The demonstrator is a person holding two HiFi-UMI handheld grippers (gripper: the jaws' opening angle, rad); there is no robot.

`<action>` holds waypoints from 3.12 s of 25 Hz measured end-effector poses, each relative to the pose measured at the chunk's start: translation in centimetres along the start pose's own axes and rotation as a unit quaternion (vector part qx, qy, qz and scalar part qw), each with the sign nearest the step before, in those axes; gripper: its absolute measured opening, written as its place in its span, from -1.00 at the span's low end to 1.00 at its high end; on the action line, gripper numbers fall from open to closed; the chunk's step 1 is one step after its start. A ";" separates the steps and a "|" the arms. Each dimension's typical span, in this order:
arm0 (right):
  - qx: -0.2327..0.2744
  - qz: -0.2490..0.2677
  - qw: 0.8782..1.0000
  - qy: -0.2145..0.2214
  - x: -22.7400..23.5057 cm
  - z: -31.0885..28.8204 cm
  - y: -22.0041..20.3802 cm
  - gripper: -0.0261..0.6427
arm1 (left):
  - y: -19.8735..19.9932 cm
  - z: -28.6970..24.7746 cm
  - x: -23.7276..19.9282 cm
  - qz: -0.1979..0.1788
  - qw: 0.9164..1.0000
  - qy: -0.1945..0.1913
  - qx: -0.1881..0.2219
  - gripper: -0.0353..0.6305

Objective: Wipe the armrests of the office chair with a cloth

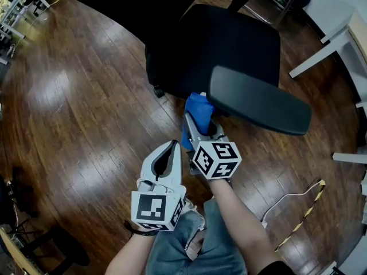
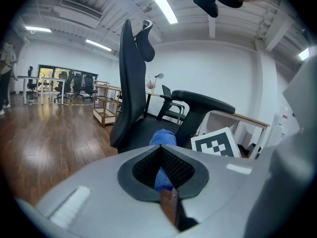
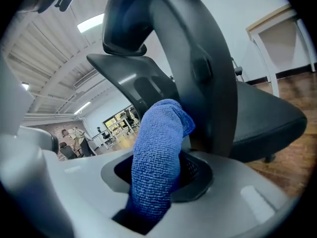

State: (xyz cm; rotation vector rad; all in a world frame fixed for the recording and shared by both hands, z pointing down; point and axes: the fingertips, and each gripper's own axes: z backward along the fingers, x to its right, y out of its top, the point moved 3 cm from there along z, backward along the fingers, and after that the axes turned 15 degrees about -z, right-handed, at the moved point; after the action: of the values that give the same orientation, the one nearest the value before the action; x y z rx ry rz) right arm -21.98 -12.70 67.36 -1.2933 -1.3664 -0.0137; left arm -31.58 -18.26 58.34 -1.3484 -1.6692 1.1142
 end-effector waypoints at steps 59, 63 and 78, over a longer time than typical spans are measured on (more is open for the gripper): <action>-0.283 0.184 0.897 0.285 -1.8 3.0 26.9 -0.50 | 23.3 -11.1 7.4 0.097 0.951 0.293 0.003 -0.88; -0.343 0.175 0.873 0.301 0.8 1.5 22.4 -0.50 | 23.1 -11.5 6.6 0.088 0.940 0.330 -0.021 -0.88; -0.479 0.164 0.808 0.302 8.5 -3.3 9.0 -0.50 | 24.7 -15.7 3.2 -0.001 0.933 0.352 -0.076 -0.88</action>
State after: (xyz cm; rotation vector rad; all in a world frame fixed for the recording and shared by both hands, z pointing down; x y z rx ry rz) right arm -11.08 -5.95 68.48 -2.0987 -0.5157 -0.9076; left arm -8.88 -10.06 41.43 -1.5945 -1.2258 0.4056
